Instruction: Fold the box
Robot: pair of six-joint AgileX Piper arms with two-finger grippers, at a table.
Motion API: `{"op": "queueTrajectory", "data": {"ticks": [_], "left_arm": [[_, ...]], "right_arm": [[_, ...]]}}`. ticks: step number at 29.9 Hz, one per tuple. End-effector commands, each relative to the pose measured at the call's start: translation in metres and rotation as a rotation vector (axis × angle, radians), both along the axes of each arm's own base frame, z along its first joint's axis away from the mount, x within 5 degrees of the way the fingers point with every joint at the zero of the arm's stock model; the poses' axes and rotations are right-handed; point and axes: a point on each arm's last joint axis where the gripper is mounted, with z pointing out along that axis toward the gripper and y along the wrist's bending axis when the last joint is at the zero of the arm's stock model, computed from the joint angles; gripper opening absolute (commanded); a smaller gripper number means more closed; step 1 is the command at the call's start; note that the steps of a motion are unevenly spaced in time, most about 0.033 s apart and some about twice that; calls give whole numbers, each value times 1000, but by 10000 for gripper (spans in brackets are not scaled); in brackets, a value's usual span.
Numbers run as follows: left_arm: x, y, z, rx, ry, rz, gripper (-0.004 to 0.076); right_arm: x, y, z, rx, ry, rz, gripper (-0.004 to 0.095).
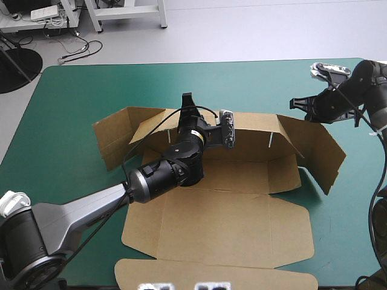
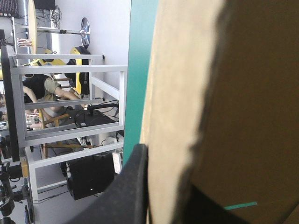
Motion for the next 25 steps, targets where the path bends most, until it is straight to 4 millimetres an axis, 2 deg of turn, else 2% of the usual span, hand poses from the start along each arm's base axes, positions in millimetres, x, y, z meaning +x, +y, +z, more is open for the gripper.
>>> {"op": "queueTrajectory", "data": {"ticks": [1,7,21,25], "left_arm": [[-5,12,24,-47,-46,46,-10],[-5,11,24,-86,-44,65,-10],[-5,12,23,-140,-20,95,-9],[-5,12,23,-140,-20,95,-9]], "right_arm": [[-19,1,23,14,-52,19,-20],[-35,3,23,16,-50,43,-20],[-69,7,4,20,6,90,-20],[-76,11,-3,45,-42,113,-20]]}}
